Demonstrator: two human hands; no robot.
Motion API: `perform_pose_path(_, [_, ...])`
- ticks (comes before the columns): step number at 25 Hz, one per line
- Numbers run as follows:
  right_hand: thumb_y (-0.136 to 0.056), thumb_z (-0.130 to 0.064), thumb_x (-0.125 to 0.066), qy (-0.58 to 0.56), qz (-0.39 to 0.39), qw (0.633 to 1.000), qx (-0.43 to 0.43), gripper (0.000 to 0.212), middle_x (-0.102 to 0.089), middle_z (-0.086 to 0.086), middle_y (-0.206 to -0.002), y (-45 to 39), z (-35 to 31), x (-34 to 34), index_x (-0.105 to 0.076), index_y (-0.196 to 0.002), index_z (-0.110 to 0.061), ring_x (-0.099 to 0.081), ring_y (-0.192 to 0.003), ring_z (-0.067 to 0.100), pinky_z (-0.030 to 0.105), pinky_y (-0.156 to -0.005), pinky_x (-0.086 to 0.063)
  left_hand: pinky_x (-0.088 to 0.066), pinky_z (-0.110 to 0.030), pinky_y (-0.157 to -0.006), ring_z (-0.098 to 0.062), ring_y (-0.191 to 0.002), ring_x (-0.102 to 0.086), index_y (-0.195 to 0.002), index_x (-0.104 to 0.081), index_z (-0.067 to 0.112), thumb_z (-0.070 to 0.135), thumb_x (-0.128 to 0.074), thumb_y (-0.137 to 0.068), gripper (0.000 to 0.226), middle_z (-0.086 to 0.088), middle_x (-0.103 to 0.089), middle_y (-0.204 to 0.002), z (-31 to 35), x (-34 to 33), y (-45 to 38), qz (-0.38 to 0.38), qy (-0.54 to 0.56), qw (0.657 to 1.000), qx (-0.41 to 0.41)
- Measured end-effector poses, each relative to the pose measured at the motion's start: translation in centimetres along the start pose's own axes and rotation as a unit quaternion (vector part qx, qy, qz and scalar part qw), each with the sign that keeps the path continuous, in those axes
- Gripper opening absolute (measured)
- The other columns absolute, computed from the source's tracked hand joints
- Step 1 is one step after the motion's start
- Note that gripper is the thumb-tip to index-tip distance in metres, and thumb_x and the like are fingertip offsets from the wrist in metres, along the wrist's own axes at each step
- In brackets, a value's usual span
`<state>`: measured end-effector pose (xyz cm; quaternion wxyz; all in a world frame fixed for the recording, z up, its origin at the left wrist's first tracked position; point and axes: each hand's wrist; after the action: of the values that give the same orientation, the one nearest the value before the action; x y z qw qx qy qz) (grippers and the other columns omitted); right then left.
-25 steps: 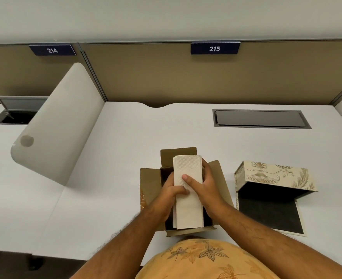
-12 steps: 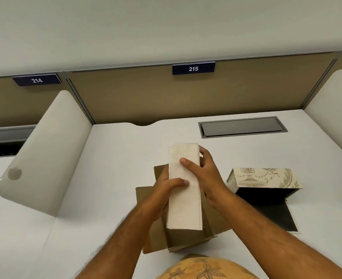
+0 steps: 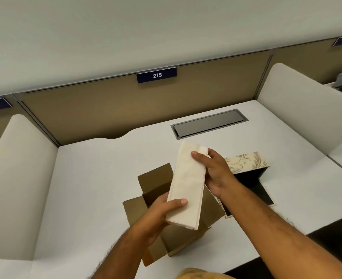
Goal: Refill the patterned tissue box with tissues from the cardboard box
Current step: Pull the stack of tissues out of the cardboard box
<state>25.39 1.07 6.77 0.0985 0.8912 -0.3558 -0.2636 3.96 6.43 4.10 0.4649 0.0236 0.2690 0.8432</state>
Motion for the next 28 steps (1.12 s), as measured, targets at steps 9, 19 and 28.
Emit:
perform_pose_path(9, [-0.076, -0.014, -0.092, -0.085, 0.095, 0.992, 0.002, 0.06, -0.077, 0.018, -0.128, 2.0, -0.3, 7.4, -0.071, -0.131, -0.008, -0.071, -0.121, 0.038, 0.054, -0.099, -0.061, -0.058, -0.032, -0.094, -0.025, -0.11, -0.075, -0.125, -0.073, 0.011, 0.049, -0.086, -0.063, 0.074, -0.014, -0.078, -0.121, -0.7, -1.9, -1.9, -0.017, -0.033, 0.999, -0.017])
perform_pose_path(19, [-0.081, -0.008, -0.081, -0.063, -0.058, 0.993, -0.081, 0.05, -0.076, 0.017, -0.128, -1.5, -6.4, 21.1, -0.072, -0.13, -0.01, -0.072, -0.117, 0.034, 0.045, -0.082, -0.065, -0.061, -0.051, -0.091, -0.034, -0.108, -0.076, -0.114, -0.084, 0.021, 0.043, -0.102, -0.051, 0.069, -0.019, -0.076, -0.128, -1.3, -11.8, -7.8, 0.05, 0.145, 0.988, -0.002])
perform_pose_path(28, [-0.079, -0.008, -0.079, -0.075, -0.062, 0.987, -0.127, 0.057, -0.075, 0.02, -0.131, -3.9, -7.3, 30.9, -0.068, -0.135, -0.006, -0.069, -0.122, 0.037, 0.047, -0.088, -0.065, -0.065, -0.047, -0.082, -0.04, -0.117, -0.074, -0.134, -0.068, 0.013, 0.034, -0.1, -0.062, 0.082, -0.02, -0.074, -0.132, -5.5, -22.8, -12.8, 0.167, 0.288, 0.943, 0.002])
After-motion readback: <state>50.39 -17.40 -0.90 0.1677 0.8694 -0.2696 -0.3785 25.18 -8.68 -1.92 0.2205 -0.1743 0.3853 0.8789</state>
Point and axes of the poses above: each hand's wrist, its own y-axis away from the middle knuckle, its own x-axis out of the back of the hand, z = x × y
